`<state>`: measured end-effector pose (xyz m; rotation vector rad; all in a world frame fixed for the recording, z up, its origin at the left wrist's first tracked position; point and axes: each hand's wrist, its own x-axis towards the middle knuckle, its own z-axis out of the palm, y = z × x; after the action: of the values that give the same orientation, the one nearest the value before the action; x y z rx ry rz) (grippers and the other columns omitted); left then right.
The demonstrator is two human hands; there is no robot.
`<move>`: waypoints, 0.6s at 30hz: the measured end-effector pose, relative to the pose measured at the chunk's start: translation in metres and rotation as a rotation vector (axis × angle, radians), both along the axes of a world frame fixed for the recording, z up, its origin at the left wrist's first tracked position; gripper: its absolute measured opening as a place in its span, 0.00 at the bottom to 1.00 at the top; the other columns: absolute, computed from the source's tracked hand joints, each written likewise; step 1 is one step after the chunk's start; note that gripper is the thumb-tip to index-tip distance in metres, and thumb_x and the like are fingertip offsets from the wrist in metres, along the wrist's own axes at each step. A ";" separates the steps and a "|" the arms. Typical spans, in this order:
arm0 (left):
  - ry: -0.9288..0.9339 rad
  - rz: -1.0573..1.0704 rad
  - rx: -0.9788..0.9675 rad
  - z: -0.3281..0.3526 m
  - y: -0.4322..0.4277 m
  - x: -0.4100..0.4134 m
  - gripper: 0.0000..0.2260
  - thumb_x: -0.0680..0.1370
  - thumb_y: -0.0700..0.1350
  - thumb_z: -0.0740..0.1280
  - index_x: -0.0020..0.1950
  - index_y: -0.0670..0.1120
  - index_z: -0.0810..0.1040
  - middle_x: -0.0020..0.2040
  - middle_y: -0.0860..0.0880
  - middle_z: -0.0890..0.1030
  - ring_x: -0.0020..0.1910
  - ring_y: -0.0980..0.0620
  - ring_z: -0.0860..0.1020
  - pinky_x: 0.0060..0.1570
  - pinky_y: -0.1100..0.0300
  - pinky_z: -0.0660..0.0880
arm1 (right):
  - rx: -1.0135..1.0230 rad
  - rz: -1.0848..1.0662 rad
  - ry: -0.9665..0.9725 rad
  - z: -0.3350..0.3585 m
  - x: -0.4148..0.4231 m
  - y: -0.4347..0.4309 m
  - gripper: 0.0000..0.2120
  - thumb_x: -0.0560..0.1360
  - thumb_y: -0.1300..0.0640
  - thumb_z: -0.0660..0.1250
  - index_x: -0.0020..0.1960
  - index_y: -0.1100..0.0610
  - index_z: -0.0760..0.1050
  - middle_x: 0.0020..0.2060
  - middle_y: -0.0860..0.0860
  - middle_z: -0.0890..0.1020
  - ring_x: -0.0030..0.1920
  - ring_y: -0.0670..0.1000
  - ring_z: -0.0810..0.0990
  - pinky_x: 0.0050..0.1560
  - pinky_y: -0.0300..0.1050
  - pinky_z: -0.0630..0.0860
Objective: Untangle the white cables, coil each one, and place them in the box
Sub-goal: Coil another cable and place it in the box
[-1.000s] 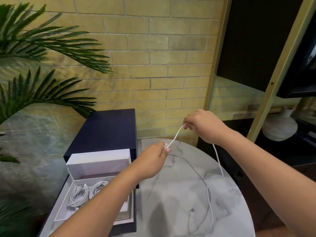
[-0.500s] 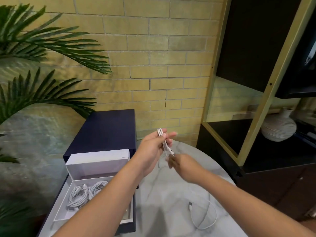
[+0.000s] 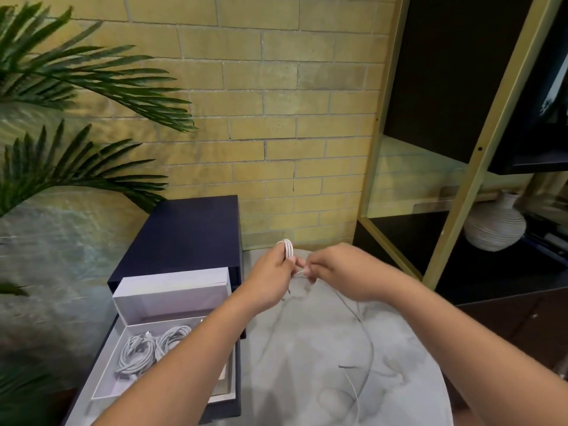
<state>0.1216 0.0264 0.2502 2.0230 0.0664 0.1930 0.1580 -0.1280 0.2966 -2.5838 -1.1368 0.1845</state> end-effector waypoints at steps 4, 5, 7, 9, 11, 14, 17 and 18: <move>-0.068 -0.091 0.076 0.002 -0.003 -0.006 0.15 0.84 0.50 0.51 0.52 0.44 0.73 0.45 0.54 0.81 0.43 0.59 0.78 0.47 0.60 0.74 | 0.053 -0.027 -0.017 0.018 0.014 -0.004 0.11 0.80 0.53 0.58 0.41 0.50 0.76 0.38 0.48 0.79 0.43 0.52 0.77 0.46 0.49 0.73; -0.073 -0.102 0.105 0.003 -0.005 -0.008 0.16 0.84 0.52 0.51 0.53 0.46 0.74 0.44 0.54 0.81 0.42 0.60 0.77 0.44 0.62 0.73 | 0.071 -0.034 -0.021 0.021 0.017 -0.005 0.11 0.80 0.52 0.59 0.42 0.51 0.77 0.39 0.48 0.80 0.43 0.52 0.77 0.46 0.49 0.73; -0.069 -0.120 0.159 0.004 -0.006 -0.009 0.15 0.83 0.53 0.52 0.54 0.47 0.74 0.43 0.54 0.80 0.42 0.59 0.77 0.39 0.64 0.70 | 0.121 -0.040 -0.015 0.025 0.023 -0.004 0.10 0.79 0.51 0.61 0.44 0.51 0.79 0.41 0.47 0.81 0.45 0.51 0.78 0.48 0.50 0.74; -0.048 -0.132 0.188 0.004 -0.006 -0.008 0.13 0.83 0.51 0.54 0.56 0.46 0.74 0.41 0.55 0.79 0.41 0.57 0.76 0.37 0.64 0.68 | 0.170 -0.053 -0.012 0.024 0.030 -0.003 0.10 0.78 0.50 0.63 0.46 0.53 0.81 0.42 0.50 0.83 0.46 0.53 0.79 0.49 0.52 0.75; -0.038 -0.119 0.176 0.002 -0.006 -0.008 0.12 0.83 0.49 0.55 0.58 0.45 0.74 0.39 0.55 0.77 0.39 0.56 0.74 0.35 0.63 0.68 | 0.231 -0.072 -0.016 0.020 0.038 -0.001 0.09 0.77 0.49 0.65 0.45 0.52 0.81 0.41 0.55 0.83 0.44 0.57 0.79 0.48 0.55 0.75; -0.032 -0.096 0.074 0.002 -0.006 -0.008 0.11 0.83 0.47 0.55 0.59 0.48 0.75 0.37 0.55 0.74 0.36 0.57 0.72 0.37 0.63 0.70 | 0.320 -0.096 -0.031 0.013 0.051 -0.002 0.09 0.77 0.49 0.65 0.44 0.52 0.80 0.39 0.57 0.81 0.42 0.59 0.77 0.45 0.57 0.75; -0.021 -0.081 -0.061 0.000 -0.005 -0.009 0.11 0.83 0.47 0.55 0.55 0.51 0.76 0.35 0.56 0.73 0.35 0.57 0.71 0.41 0.59 0.71 | 0.360 -0.153 -0.027 -0.001 0.063 -0.004 0.08 0.78 0.51 0.63 0.46 0.51 0.80 0.41 0.57 0.82 0.44 0.59 0.77 0.47 0.57 0.74; -0.021 -0.083 -0.111 0.000 -0.005 -0.009 0.11 0.83 0.47 0.55 0.54 0.52 0.77 0.34 0.57 0.72 0.34 0.58 0.71 0.42 0.58 0.71 | 0.362 -0.181 -0.022 -0.006 0.065 -0.005 0.09 0.79 0.51 0.63 0.46 0.50 0.80 0.42 0.56 0.82 0.45 0.59 0.78 0.48 0.57 0.75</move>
<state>0.1122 0.0211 0.2507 1.9093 -0.0197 0.1545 0.2235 -0.1326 0.2902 -2.3486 -0.8457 -0.0842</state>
